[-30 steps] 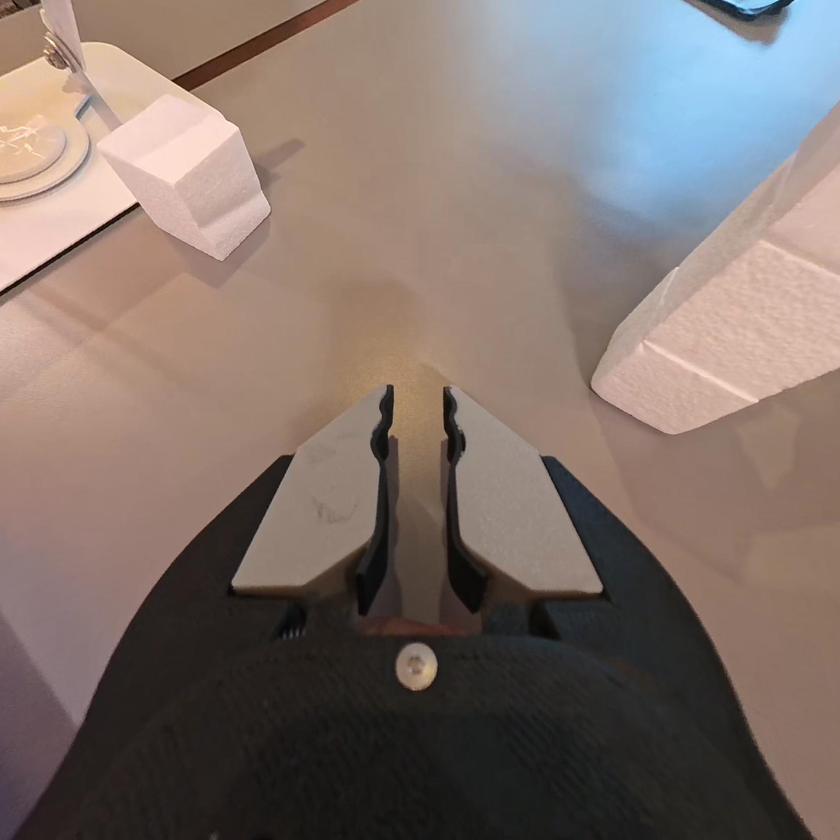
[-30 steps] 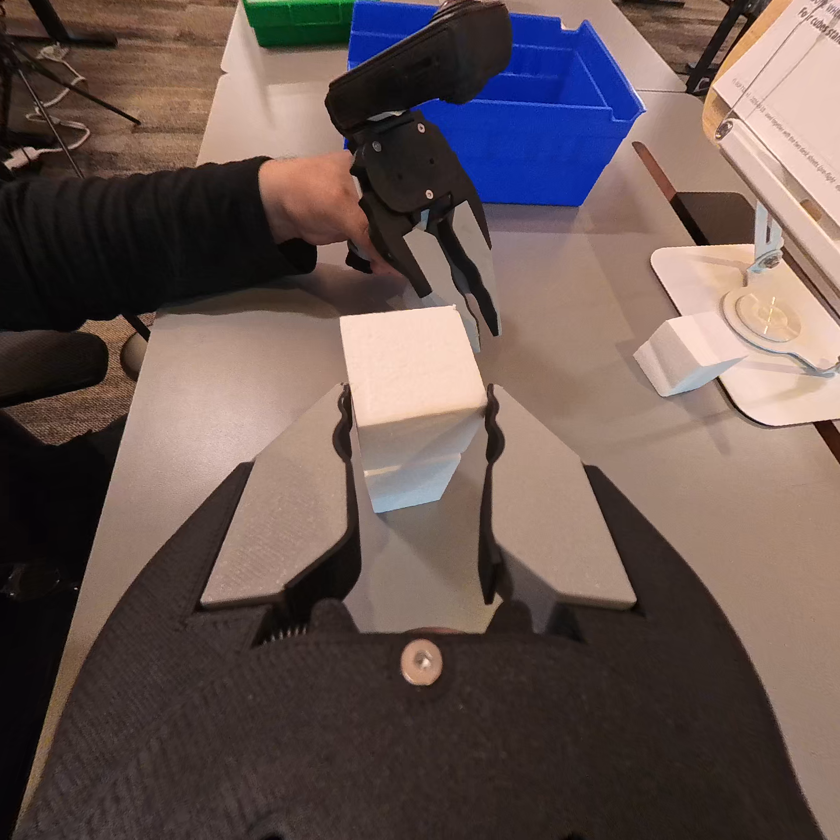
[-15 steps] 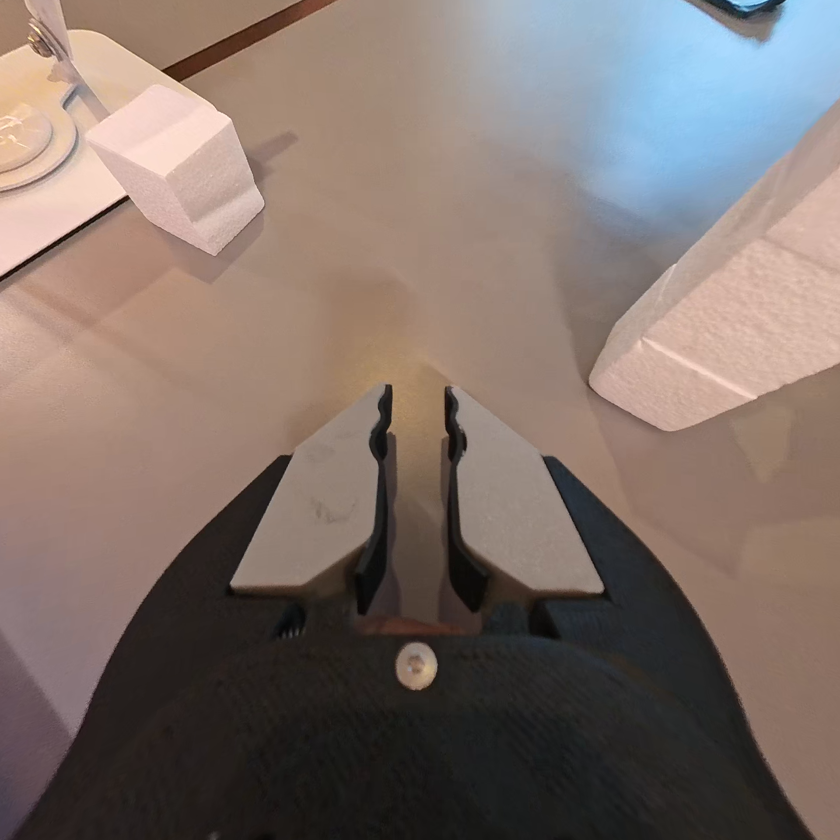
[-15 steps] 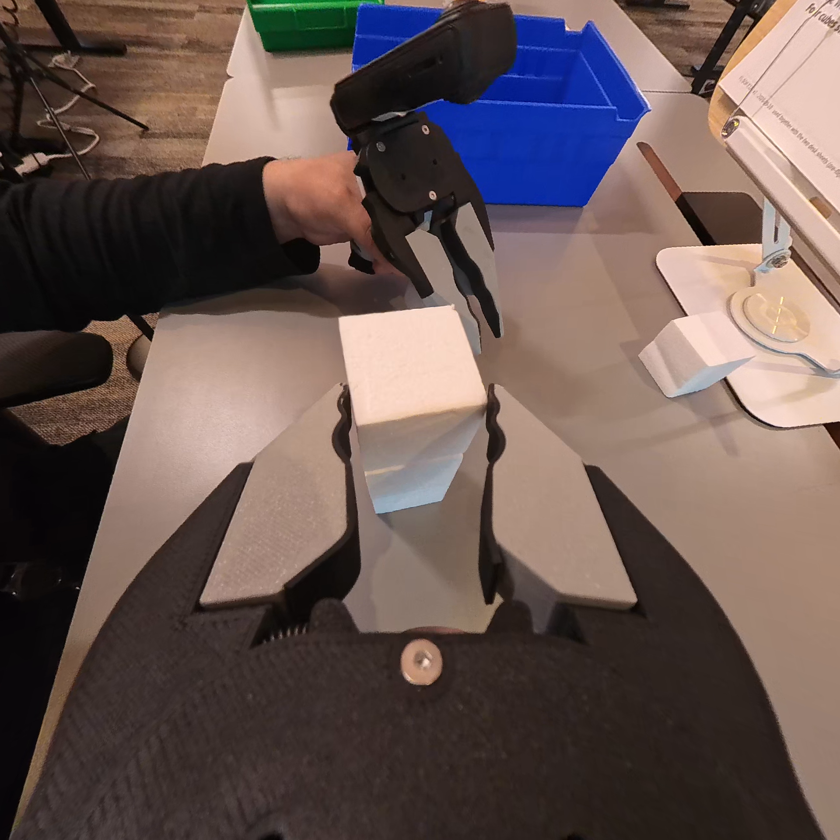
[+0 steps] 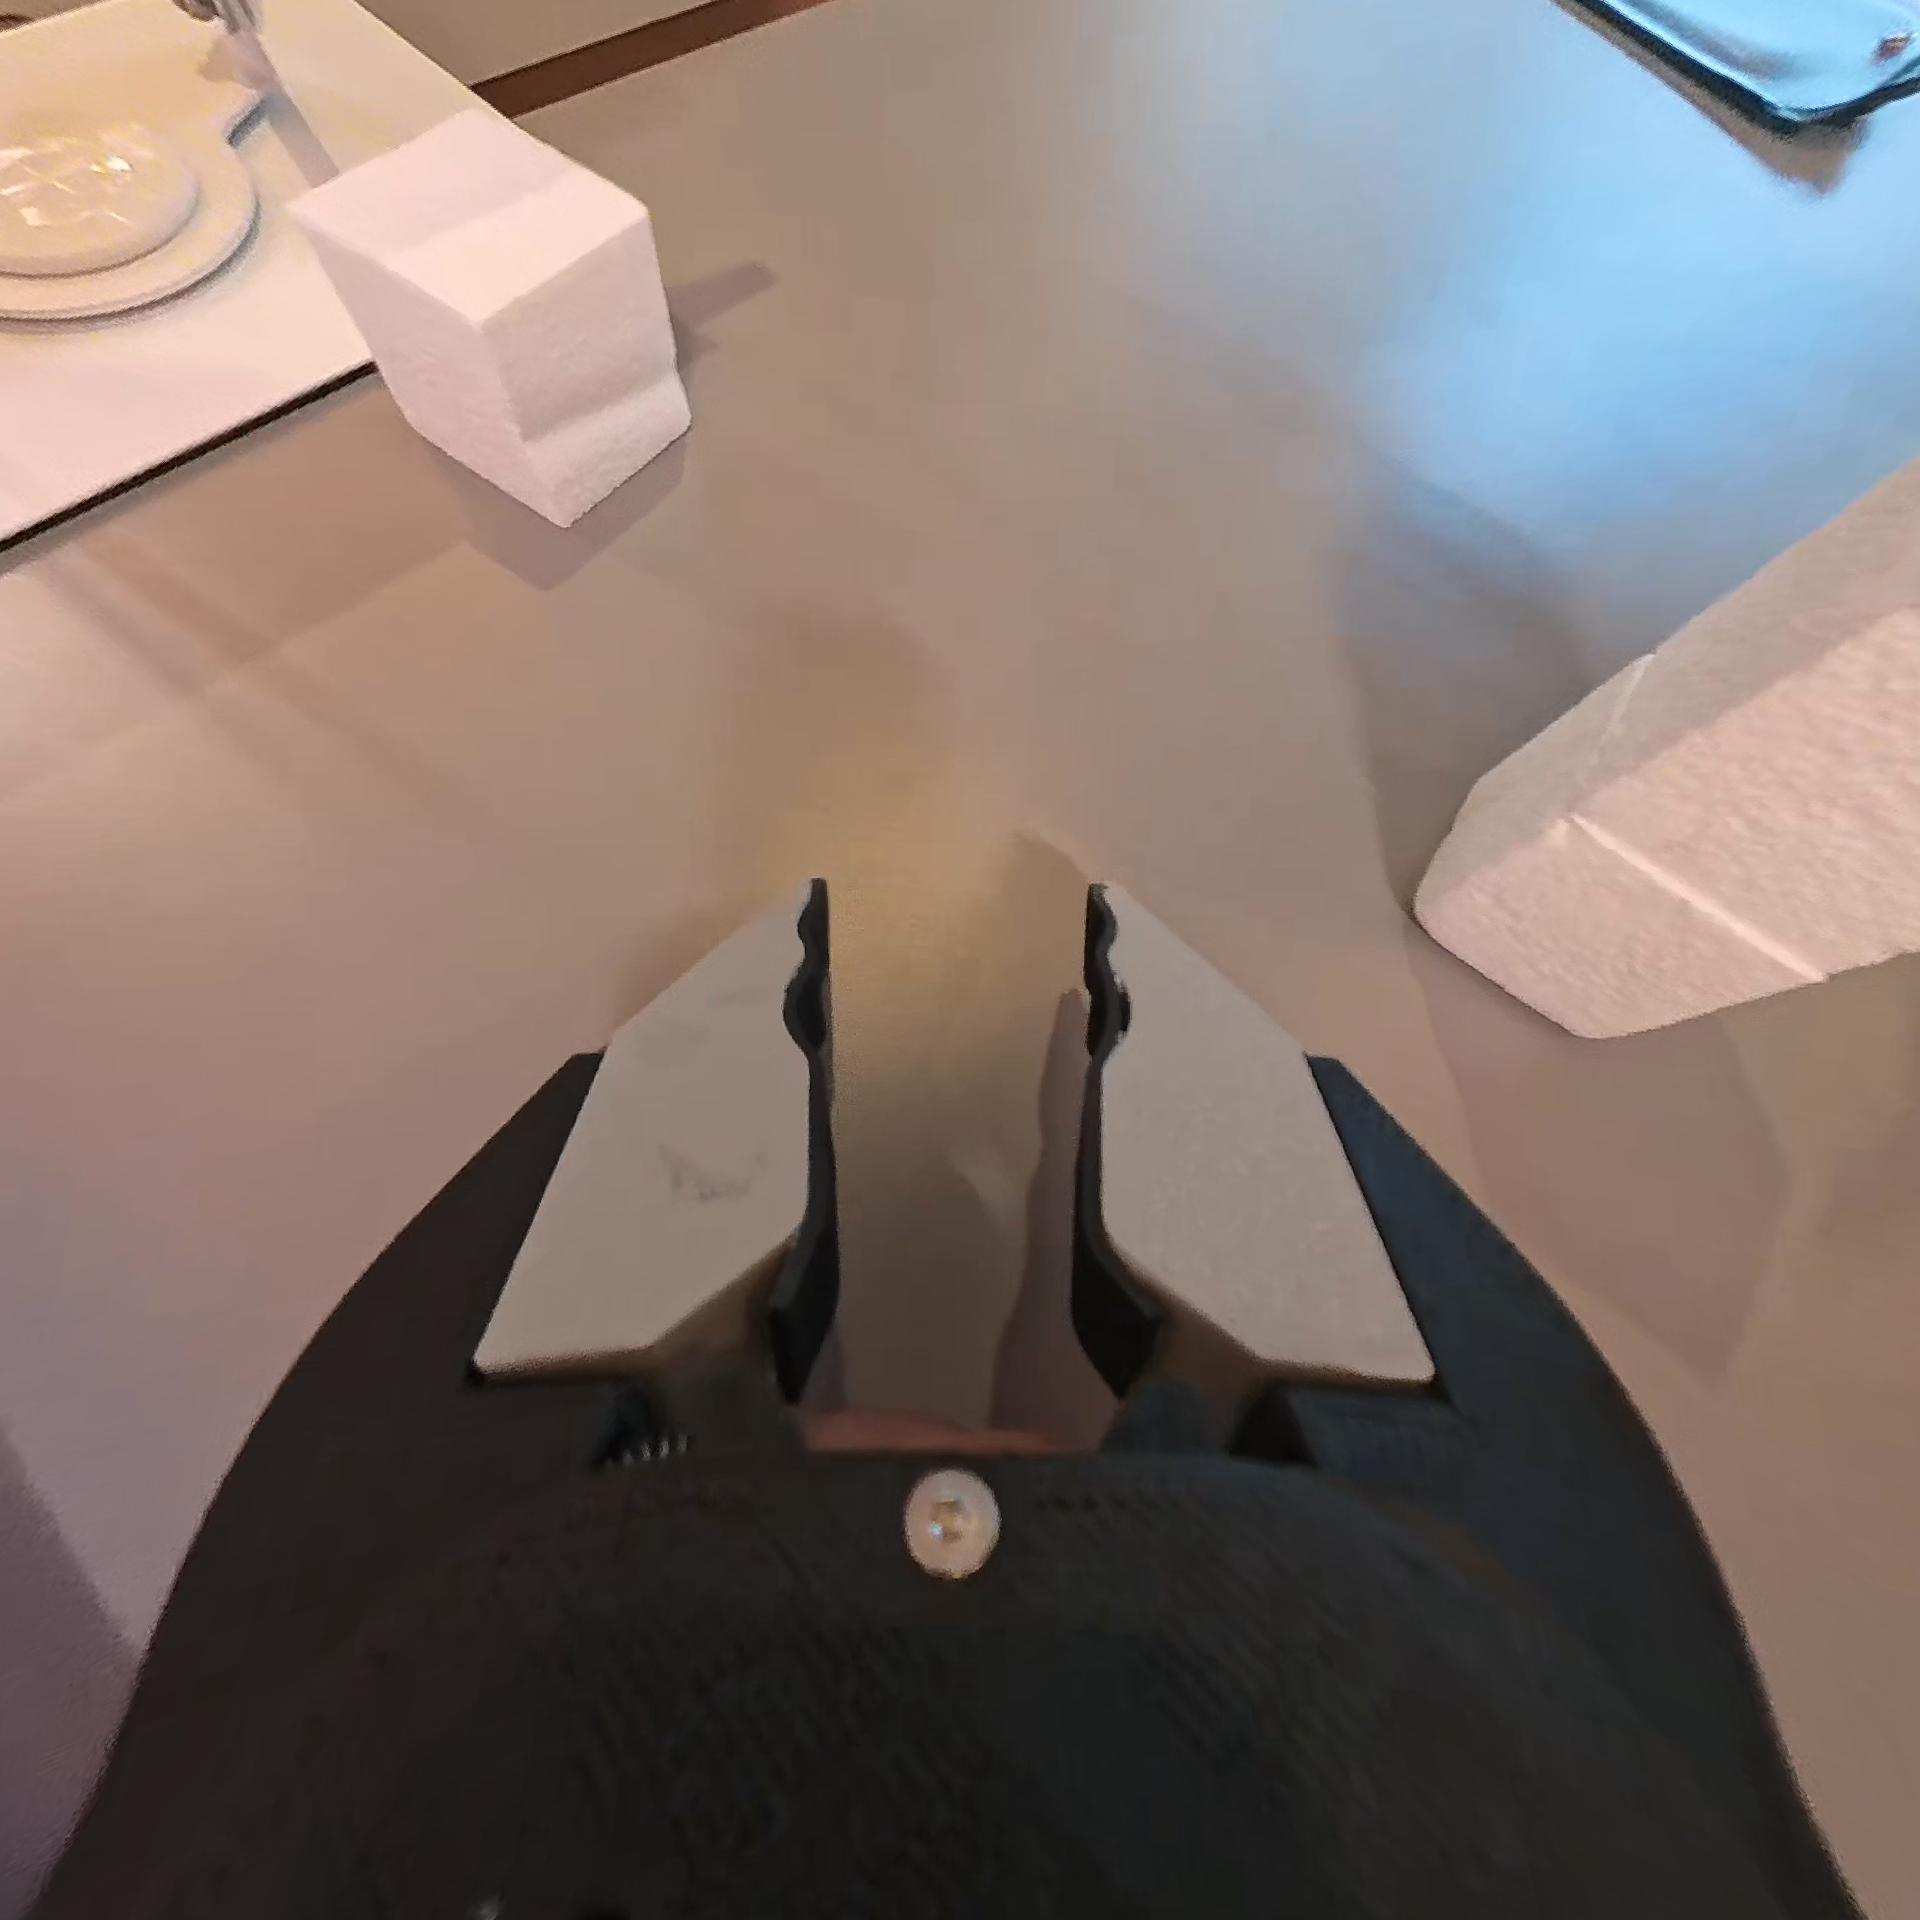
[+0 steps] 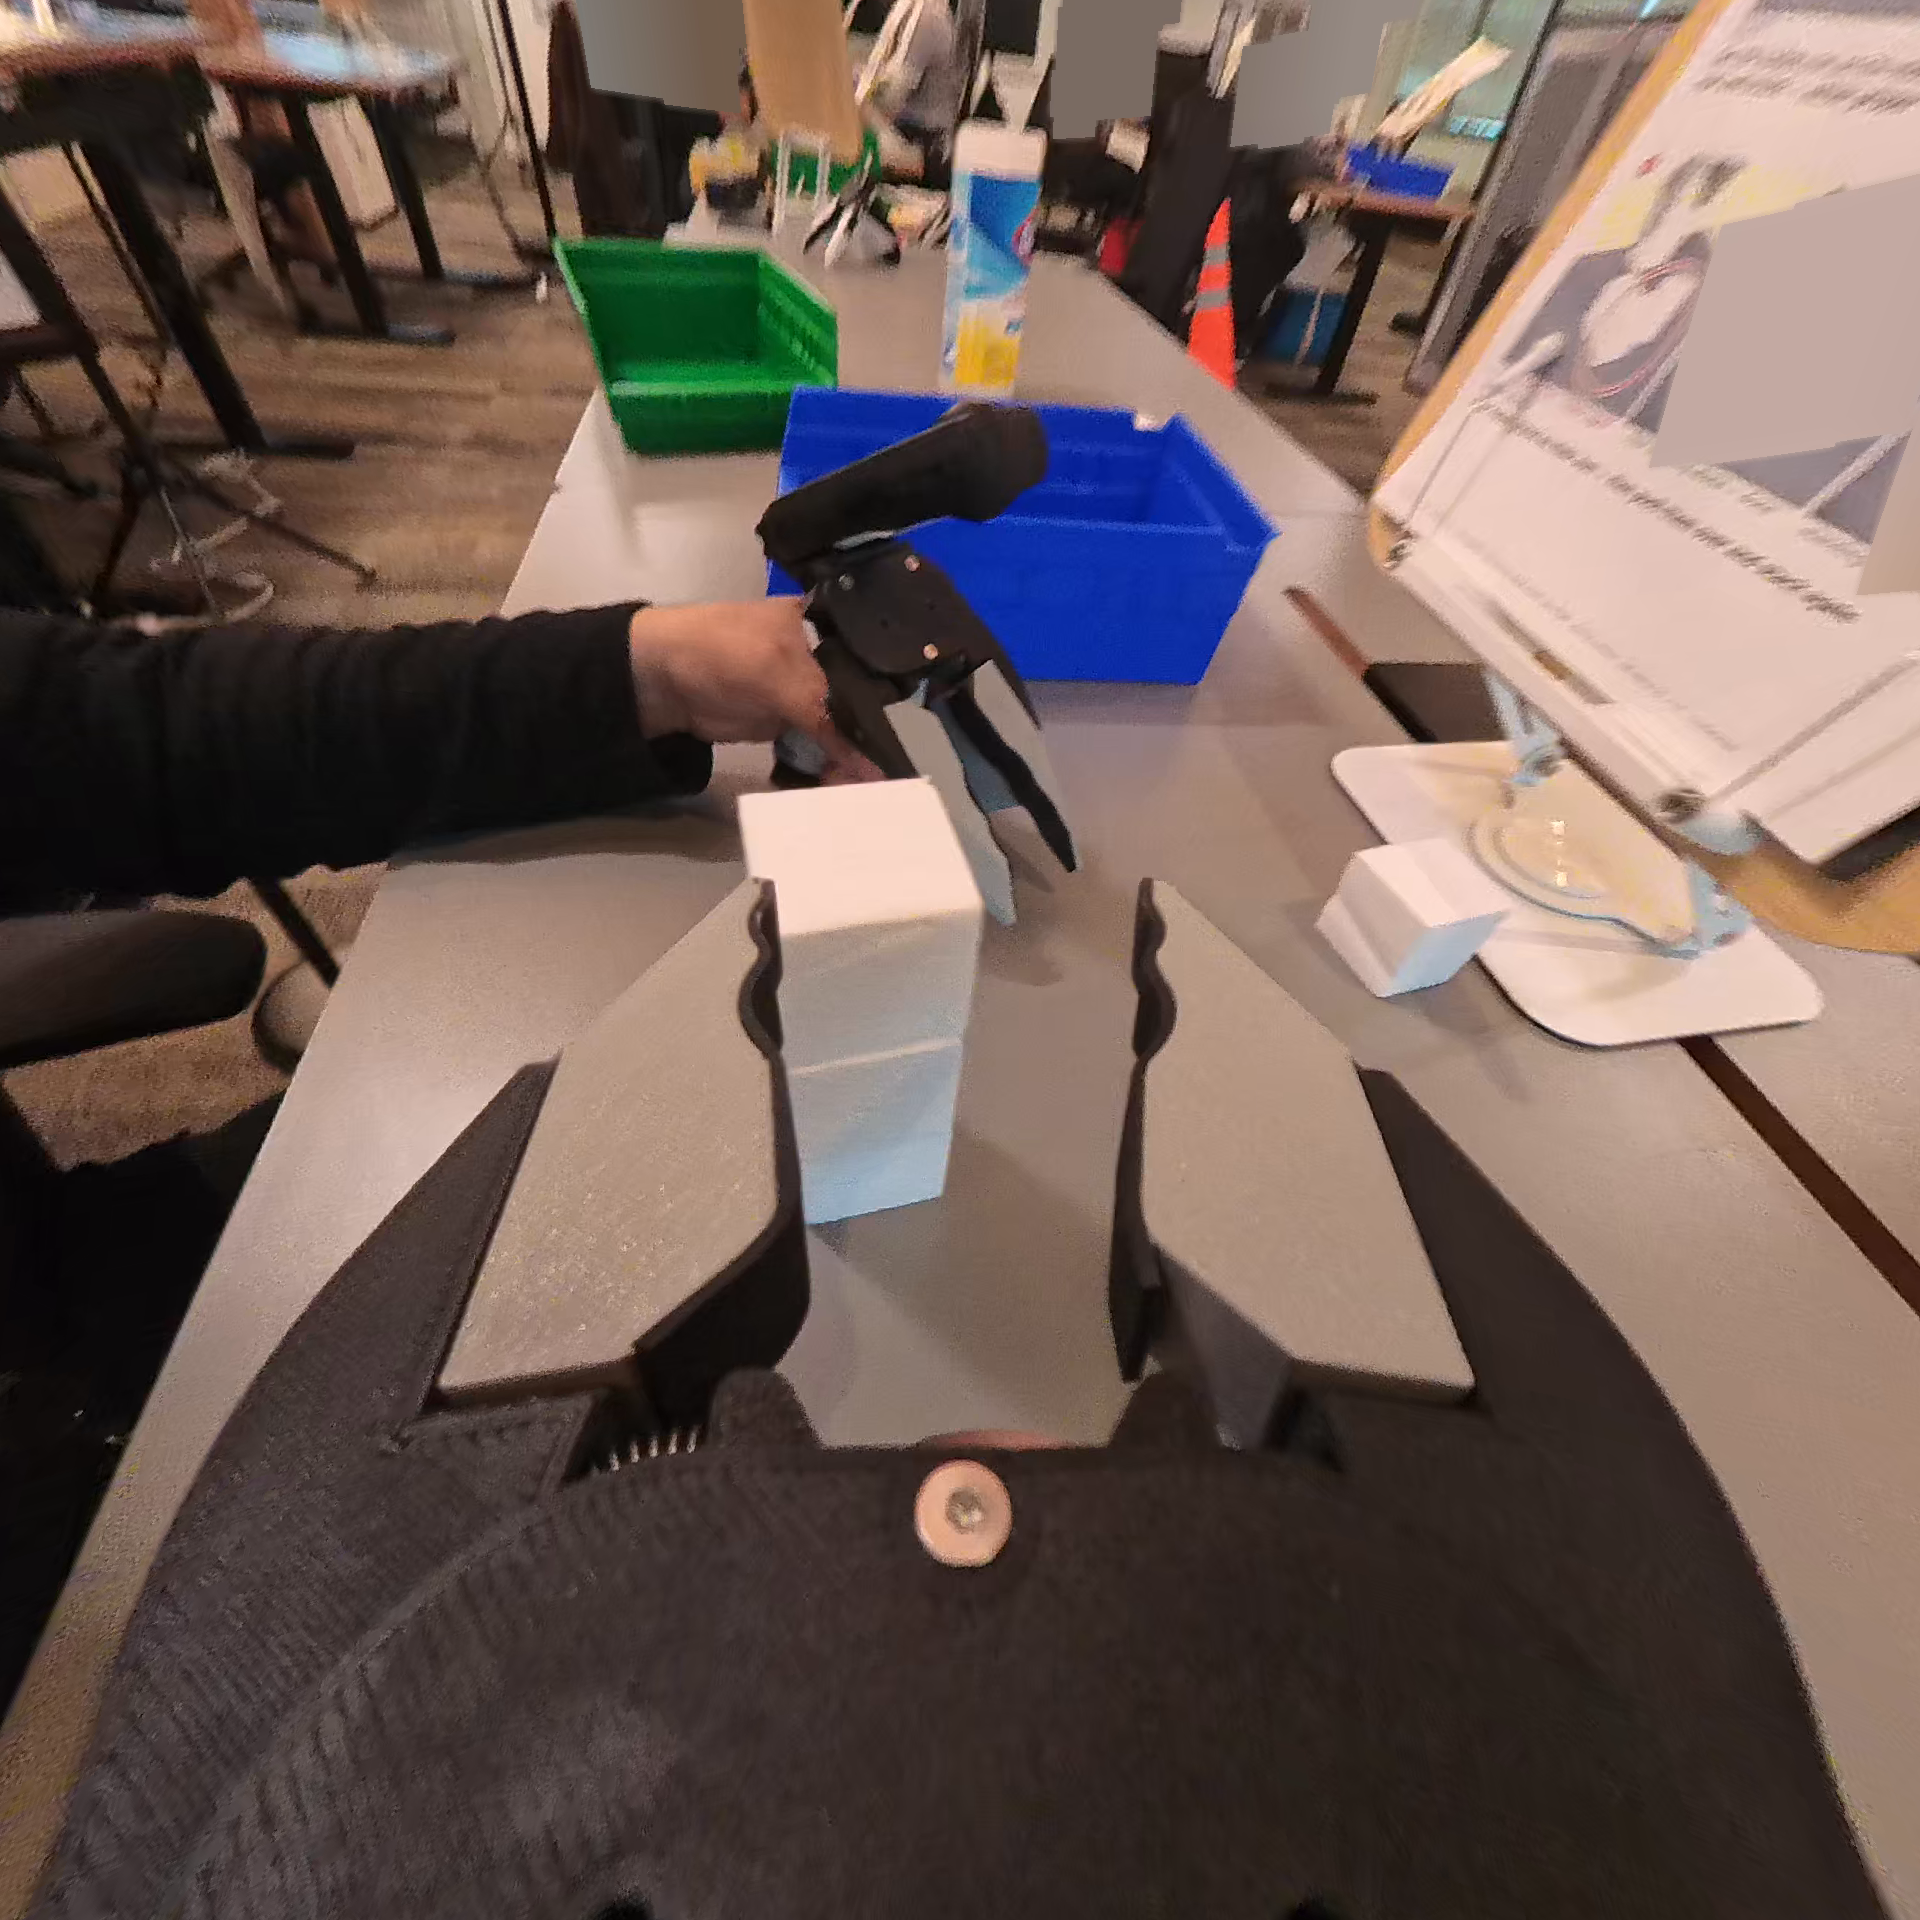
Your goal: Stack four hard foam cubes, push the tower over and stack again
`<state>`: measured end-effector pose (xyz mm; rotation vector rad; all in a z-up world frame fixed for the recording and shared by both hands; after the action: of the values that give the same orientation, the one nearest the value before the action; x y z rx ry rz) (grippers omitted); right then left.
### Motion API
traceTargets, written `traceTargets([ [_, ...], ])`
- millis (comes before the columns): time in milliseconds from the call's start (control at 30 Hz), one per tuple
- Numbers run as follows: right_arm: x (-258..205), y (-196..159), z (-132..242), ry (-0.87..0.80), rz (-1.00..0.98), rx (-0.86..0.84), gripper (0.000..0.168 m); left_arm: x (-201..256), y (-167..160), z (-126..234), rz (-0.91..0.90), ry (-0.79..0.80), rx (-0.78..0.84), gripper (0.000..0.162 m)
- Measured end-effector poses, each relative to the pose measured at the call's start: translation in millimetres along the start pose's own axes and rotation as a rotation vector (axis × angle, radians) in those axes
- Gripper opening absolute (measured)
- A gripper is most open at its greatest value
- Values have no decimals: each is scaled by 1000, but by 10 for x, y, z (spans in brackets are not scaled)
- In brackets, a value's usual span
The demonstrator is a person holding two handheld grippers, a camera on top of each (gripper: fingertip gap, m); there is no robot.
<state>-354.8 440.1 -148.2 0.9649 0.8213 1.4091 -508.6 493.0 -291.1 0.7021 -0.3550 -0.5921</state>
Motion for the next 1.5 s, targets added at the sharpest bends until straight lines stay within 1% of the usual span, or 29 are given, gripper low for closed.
traceTargets([
  [100, 175, -111, 239, -21, -69, 120, 63, -48, 16, -3, 5, 21, 16, 48],
  [167, 282, -289, 342, -19, -146, 170, 62, -79, 45, -3, -2, 50, 33, 50],
  [200, 338, -421, 358, -23, -184, 163, 63, -92, 60, -9, -9, 65, 41, 52],
  [267, 454, -700, 351, -59, -238, 93, 63, -116, 90, -42, -25, 85, 53, 54],
  [333, 552, -916, 341, -119, -243, 47, 61, -152, 141, -78, -23, 77, 59, 56],
  [400, 632, -1051, 327, -160, -248, 18, 60, -239, 267, -103, -6, 73, 91, 62],
  [433, 645, -1078, 312, -156, -258, 18, 59, -304, 333, -119, 4, 83, 97, 63],
  [500, 651, -1094, 280, -145, -275, 28, 58, -459, 472, -169, -16, 128, 98, 62],
  [567, 630, -1110, 238, -138, -265, 20, 57, -624, 607, -246, -53, 168, 94, 58],
  [767, 566, -1212, 116, -131, -218, -31, 54, -935, 834, -582, -33, 175, 52, 58],
  [1000, 538, -1172, 80, -105, -226, -14, 52, -981, 932, -821, -77, 200, 1, 48],
  [1067, 539, -1171, 80, -109, -224, -13, 52, -980, 947, -863, -92, 209, -13, 40],
  [1167, 530, -1169, 73, -105, -224, -14, 51, -970, 959, -874, -114, 231, -14, 40],
  [1500, 508, -1168, 58, -108, -210, -22, 51, -896, 943, -808, -151, 229, -8, 39],
])
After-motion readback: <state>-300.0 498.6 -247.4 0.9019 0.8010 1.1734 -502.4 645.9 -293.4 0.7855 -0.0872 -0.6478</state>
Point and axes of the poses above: each gripper's, where its closed fingertips meet, z back along the fingers, y out of its top, x = y × z across the jaws, the point moved 1 cm from there along z, back along the fingers, and after that the axes turned 9 degrees about -x, right-handed, at the moved point
